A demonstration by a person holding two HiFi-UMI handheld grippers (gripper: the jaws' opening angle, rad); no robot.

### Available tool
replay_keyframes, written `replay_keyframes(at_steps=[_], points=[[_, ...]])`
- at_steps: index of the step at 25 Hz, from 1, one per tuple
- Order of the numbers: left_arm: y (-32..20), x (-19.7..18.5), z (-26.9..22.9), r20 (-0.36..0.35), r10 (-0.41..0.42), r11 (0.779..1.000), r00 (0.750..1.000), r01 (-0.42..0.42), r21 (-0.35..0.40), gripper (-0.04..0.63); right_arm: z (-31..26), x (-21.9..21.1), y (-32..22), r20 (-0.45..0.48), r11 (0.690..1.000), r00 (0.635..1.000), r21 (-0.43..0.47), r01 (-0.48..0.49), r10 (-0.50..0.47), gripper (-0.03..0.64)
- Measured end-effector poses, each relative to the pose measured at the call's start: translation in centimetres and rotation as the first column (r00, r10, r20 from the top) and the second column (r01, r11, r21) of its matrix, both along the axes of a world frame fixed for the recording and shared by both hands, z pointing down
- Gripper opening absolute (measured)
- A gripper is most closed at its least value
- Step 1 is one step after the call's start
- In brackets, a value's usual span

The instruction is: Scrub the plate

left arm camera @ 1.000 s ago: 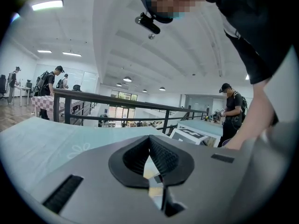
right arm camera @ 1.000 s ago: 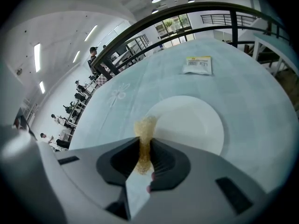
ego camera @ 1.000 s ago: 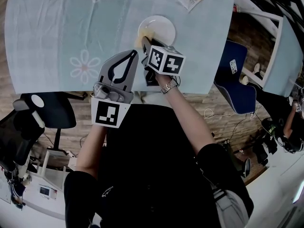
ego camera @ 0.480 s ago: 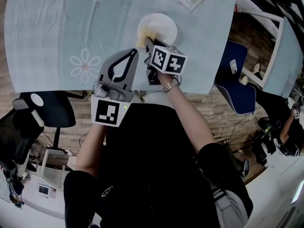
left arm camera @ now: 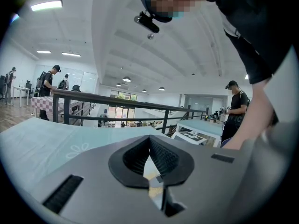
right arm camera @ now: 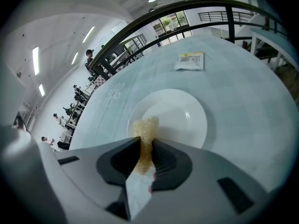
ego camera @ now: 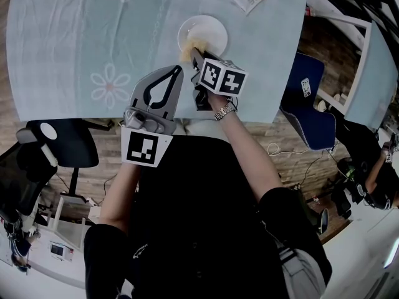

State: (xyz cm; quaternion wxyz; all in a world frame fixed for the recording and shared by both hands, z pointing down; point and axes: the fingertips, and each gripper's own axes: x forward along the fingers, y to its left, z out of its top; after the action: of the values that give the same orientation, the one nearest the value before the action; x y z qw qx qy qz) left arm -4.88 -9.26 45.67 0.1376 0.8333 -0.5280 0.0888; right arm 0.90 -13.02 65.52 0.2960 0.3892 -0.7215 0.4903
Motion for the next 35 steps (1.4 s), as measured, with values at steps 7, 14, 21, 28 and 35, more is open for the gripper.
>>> replay_keyframes(at_steps=[7,14,21,28,35], points=[[0.3,0.3,-0.2,0.006,-0.007,1.000,1.000,0.007,0.006,0.014,0.1,1.3,-0.2,-0.016,1.000,1.000,0.001,-0.005,0.005,0.063],[0.5,1.2,-0.3,0.007,-0.004,1.000,1.000,0.004,0.007,0.014,0.2,2.5,-0.4,-0.023,1.000,1.000,0.009,-0.008,0.008,0.063],[0.2,2.4,-0.5,0.017,0.014,1.000,1.000,-0.014,0.017,0.013,0.1,3.7,-0.7,-0.028,1.000,1.000,0.014,-0.010,0.010,0.063],[0.3,3.5,-0.5,0.029,0.026,1.000,0.999,-0.026,0.014,0.014,0.1,5.5,-0.9,-0.024,0.999,0.999,0.017,-0.040,0.040,0.063],[0.3,4.9,-0.5,0.036,0.045,0.999,0.998,-0.046,0.015,0.014,-0.1,6.9,-1.1,-0.024,0.999,0.999,0.024,-0.047,0.048,0.062]])
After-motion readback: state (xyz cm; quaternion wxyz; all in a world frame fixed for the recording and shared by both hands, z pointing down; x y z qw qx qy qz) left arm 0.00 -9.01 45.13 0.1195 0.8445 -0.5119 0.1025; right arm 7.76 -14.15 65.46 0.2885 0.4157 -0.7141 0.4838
